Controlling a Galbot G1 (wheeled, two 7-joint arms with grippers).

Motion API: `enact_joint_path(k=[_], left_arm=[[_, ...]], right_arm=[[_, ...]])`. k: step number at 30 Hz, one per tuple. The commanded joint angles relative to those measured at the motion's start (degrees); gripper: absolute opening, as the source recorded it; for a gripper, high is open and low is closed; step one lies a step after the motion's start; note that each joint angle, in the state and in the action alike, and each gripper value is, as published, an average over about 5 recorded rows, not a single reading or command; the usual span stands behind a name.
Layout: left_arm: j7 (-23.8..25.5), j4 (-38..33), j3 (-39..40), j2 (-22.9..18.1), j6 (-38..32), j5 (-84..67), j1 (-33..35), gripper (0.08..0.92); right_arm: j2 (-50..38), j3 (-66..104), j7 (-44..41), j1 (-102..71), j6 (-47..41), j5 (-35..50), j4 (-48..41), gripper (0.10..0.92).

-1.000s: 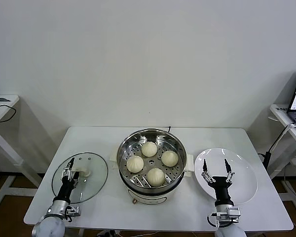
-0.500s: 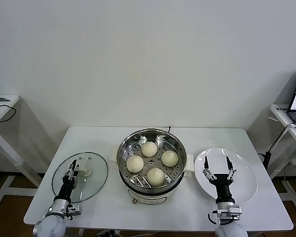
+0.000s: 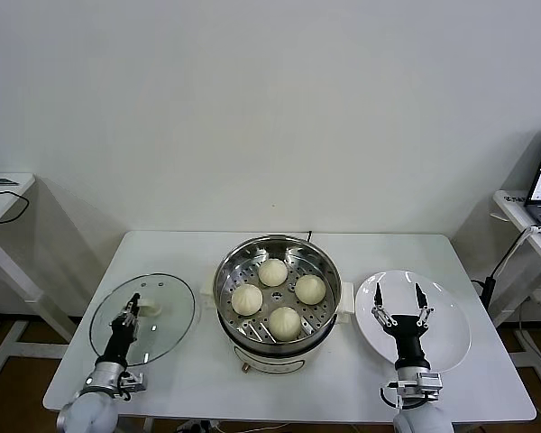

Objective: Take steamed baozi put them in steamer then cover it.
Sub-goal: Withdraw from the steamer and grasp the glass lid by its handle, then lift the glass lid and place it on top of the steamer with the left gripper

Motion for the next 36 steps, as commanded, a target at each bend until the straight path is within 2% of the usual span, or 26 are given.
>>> enact_joint_path(k=[1, 8, 13, 19, 23, 26, 30, 36], left_arm=[[1.2, -16.2, -4.5, 1.7, 3.3, -4.4, 4.3, 0.185], [2.8, -29.2, -5.1, 3.1, 8.9, -10.4, 7.2, 0.185], [3.4, -38.3, -2.0, 3.1, 13.0, -11.8, 7.6, 0.185], [3.8, -45.0, 9.4, 3.0, 19.5, -11.5, 5.1, 0.185], [8.7, -48.7, 18.7, 3.8, 26.2, -10.3, 3.1, 0.185], [12.4, -49.3, 25.3, 3.9, 30.2, -9.1, 1.2, 0.185], [14.1, -46.8, 32.7, 2.4, 34.0, -8.0, -2.1, 0.185], [17.5, -43.1, 39.0, 1.1, 39.8, -5.5, -6.2, 0.185]], right_arm=[[0.2, -0.1, 0.1, 0.1, 0.1, -0.2, -0.1, 0.823], [0.3, 0.1, 0.0, 0.2, 0.1, -0.3, -0.4, 0.823], [0.5, 0.3, -0.4, -0.8, 0.0, -0.3, -0.5, 0.823], [0.9, 1.0, -0.5, -2.3, 0.5, -0.8, 0.0, 0.823], [1.4, 2.0, -0.5, -3.4, 1.1, -1.1, 0.2, 0.823], [1.8, 2.9, -0.5, -4.0, 1.6, -1.4, -0.1, 0.823], [2.6, 3.6, -0.5, -4.3, 2.3, -1.6, -0.5, 0.823], [4.1, 4.0, -0.4, -3.9, 3.0, -2.1, -1.7, 0.823]])
